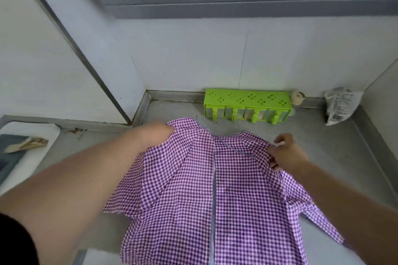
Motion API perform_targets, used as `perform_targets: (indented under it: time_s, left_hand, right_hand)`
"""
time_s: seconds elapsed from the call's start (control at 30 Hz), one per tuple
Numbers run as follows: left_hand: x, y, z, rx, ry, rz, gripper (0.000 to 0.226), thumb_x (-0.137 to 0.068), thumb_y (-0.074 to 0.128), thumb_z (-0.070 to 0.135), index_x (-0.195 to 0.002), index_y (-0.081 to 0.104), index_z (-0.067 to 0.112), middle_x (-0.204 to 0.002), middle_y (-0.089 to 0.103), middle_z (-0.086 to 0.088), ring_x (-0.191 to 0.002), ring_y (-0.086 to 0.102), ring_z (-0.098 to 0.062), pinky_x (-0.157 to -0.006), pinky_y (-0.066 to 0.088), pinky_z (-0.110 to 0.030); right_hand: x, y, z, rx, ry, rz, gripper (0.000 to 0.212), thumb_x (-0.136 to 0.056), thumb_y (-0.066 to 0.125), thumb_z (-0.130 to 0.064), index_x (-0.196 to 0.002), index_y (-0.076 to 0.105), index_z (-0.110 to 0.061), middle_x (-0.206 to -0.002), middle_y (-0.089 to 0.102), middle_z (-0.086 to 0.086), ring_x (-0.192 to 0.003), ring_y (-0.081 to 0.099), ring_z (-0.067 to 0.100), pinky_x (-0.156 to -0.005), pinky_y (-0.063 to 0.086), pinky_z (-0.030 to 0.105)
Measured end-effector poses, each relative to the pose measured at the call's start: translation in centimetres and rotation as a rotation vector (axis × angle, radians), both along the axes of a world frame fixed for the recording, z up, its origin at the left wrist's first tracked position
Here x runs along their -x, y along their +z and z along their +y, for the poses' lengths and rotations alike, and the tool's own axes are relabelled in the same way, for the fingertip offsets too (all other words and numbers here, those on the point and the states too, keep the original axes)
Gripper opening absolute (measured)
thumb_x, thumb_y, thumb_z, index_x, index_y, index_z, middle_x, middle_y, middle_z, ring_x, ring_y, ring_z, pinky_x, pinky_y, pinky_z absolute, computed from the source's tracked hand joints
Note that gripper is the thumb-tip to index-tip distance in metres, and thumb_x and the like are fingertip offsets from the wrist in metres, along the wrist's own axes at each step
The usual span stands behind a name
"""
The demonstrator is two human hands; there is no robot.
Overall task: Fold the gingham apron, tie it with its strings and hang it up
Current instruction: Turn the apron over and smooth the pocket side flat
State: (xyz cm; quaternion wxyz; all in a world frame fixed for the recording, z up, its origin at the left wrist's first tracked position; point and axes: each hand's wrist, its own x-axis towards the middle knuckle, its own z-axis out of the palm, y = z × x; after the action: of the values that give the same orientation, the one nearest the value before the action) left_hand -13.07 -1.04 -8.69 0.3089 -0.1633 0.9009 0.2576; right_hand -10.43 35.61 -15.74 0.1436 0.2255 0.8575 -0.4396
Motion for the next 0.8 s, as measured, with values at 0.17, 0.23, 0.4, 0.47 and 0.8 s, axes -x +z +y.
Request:
perform_targets:
  time_s: [0.17,0.23,0.4,0.47,0.8]
  left_hand:
    - [-2.3,5.0,-0.5,-0.258,0.099,0.02,0.034,-0.102,0.054,0.035,-0.109,0.076,0.01,-0.105,0.08,-0.012,-0.103,0.075,-0.03,-0.1,0.055,-0.044]
    - [-3.2,6.7,-0.6,-0.351,0.108,-0.003,0.032,-0.103,0.055,0.03,-0.118,0.074,0.009,-0.111,0.079,-0.011,-0.109,0.075,-0.029,-0.106,0.052,-0.047]
    - [-5.4,10.1,-1.1,-0.549,0.056,0.015,0.035,-0.101,0.056,0.02,-0.129,0.069,0.004,-0.127,0.073,-0.016,-0.125,0.067,-0.034,-0.112,0.048,-0.049]
    - [-6.6,11.7,-1.0,-0.621,0.037,0.027,0.038,-0.102,0.053,0.021,-0.132,0.067,0.003,-0.129,0.072,-0.017,-0.127,0.065,-0.035,-0.113,0.047,-0.051]
    - [-14.0,20.5,0.7,-0.892,-0.097,0.176,0.036,-0.103,0.04,0.021,-0.117,0.063,-0.004,-0.11,0.063,-0.022,-0.105,0.058,-0.032,-0.106,0.048,-0.053]
  right_hand:
    - [-0.9,5.1,-0.8,0.124,0.097,0.061,0.033,-0.094,0.038,0.006,-0.091,0.069,-0.008,-0.066,0.074,0.012,-0.067,0.075,0.03,-0.075,0.064,0.05]
    - [-1.3,6.6,-1.3,0.18,0.123,0.06,0.042,-0.093,0.034,0.009,-0.088,0.074,-0.005,-0.068,0.075,0.012,-0.073,0.075,0.03,-0.081,0.063,0.049]
    - [-3.5,10.7,-3.4,0.308,0.094,0.179,0.032,-0.096,0.044,0.009,-0.104,0.074,0.003,-0.082,0.077,0.016,-0.078,0.075,0.023,-0.087,0.062,0.04]
    - [-4.9,12.4,-4.6,0.364,0.132,0.244,0.016,-0.096,0.059,-0.002,-0.101,0.075,0.001,-0.097,0.076,0.022,-0.086,0.073,0.022,-0.097,0.058,0.046]
    - [-12.9,23.3,-16.0,0.325,0.584,0.404,0.066,-0.071,0.082,-0.068,-0.119,0.069,-0.026,-0.116,0.076,-0.002,-0.109,0.072,0.015,-0.103,0.053,0.042]
